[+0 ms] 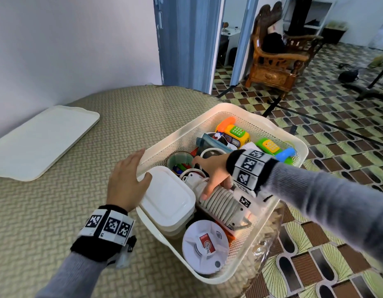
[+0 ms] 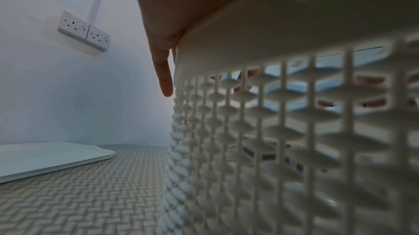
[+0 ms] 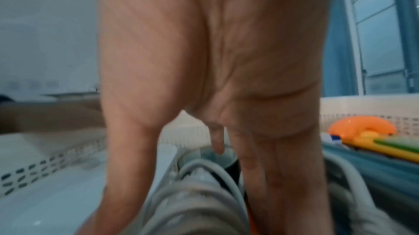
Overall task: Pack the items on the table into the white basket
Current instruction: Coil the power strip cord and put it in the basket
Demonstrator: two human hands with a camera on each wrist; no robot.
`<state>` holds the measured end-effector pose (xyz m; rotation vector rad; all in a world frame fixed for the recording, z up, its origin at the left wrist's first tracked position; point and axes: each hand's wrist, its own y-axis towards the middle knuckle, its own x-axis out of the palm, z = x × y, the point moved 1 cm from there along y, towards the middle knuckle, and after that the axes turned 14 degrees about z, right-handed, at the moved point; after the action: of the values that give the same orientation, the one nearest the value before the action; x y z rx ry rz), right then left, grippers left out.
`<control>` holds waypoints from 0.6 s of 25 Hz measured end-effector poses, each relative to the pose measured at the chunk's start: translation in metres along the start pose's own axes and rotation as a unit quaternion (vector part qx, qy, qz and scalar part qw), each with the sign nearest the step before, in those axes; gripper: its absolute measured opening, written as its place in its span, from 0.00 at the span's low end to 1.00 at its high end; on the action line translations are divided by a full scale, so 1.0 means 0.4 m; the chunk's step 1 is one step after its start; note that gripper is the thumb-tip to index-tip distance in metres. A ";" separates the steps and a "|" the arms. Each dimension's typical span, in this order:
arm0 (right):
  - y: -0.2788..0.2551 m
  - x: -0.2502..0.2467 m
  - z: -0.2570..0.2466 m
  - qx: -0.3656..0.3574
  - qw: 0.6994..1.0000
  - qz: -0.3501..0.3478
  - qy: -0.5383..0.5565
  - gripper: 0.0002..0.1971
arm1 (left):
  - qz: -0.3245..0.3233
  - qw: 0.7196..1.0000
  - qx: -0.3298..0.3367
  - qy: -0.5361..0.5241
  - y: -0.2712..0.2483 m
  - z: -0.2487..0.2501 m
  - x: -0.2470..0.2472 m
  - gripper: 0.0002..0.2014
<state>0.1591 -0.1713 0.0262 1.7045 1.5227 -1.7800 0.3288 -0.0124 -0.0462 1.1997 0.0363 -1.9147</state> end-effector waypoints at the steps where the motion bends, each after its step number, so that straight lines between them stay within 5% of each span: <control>1: 0.005 -0.005 -0.006 -0.003 1.000 -0.012 -0.002 0.52 | 0.003 1.000 -0.003 0.002 -0.002 0.004 -0.002 0.31; 7: 0.027 0.019 -0.008 -0.028 1.000 0.006 0.001 0.51 | 0.019 1.000 -0.011 0.001 -0.005 0.012 -0.003 0.30; 11: 0.046 0.039 0.027 -0.067 0.996 0.047 0.039 0.40 | 0.003 1.000 -0.021 -0.003 -0.004 0.012 -0.006 0.30; 15: -0.011 -0.029 0.068 -0.076 0.980 0.132 0.124 0.36 | -0.031 0.999 -0.013 -0.016 -0.003 0.026 -0.030 0.31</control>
<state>0.1432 -0.1961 0.0317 2.0009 1.4015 -1.3274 0.3224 -0.0084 -0.0322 1.1630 0.0822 -1.9810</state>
